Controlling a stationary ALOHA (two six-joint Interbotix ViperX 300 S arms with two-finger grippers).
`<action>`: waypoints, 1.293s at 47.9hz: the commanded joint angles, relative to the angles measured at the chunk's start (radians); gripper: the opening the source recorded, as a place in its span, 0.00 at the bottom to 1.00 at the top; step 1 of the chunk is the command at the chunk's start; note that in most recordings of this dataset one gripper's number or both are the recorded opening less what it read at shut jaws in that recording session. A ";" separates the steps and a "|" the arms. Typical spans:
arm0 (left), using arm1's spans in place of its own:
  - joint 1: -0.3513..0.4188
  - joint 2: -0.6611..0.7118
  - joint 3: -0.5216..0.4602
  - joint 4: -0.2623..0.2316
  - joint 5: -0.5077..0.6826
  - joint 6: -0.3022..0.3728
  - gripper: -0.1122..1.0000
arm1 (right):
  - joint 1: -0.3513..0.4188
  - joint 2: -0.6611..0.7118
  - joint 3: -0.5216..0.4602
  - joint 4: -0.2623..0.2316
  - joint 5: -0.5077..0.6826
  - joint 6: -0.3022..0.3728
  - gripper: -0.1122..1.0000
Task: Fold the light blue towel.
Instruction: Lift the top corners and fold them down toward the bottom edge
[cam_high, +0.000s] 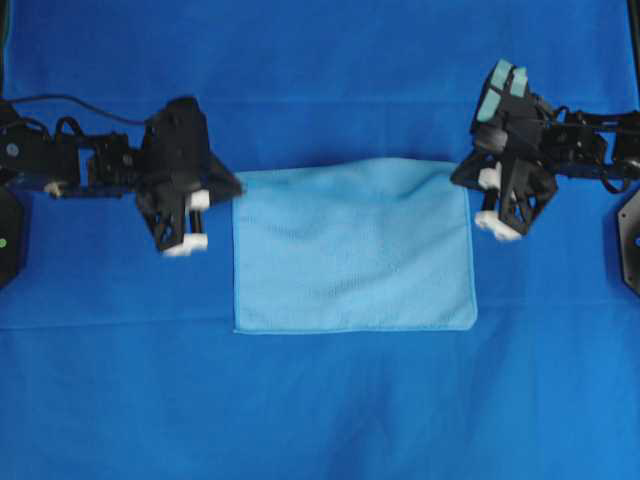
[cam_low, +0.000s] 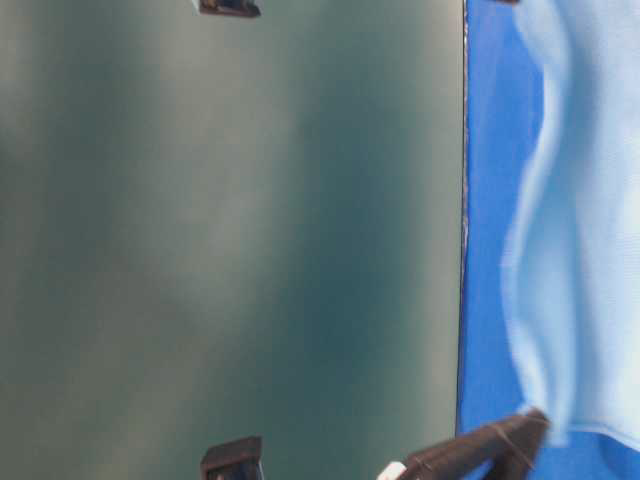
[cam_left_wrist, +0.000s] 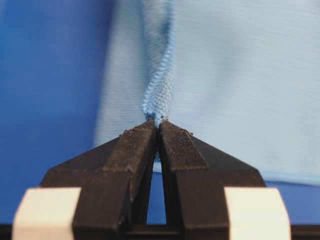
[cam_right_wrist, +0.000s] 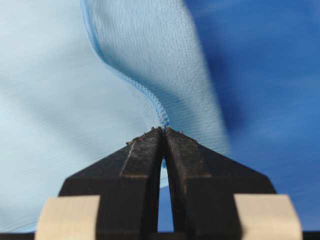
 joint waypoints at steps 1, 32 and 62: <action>-0.072 -0.011 -0.015 0.000 0.008 -0.034 0.12 | 0.071 -0.025 -0.002 0.048 0.002 -0.002 0.13; -0.316 0.061 -0.080 0.000 0.017 -0.219 0.12 | 0.360 0.038 0.003 0.235 -0.015 0.000 0.13; -0.291 0.064 -0.084 0.000 0.028 -0.210 0.60 | 0.373 0.043 0.020 0.233 -0.026 0.094 0.40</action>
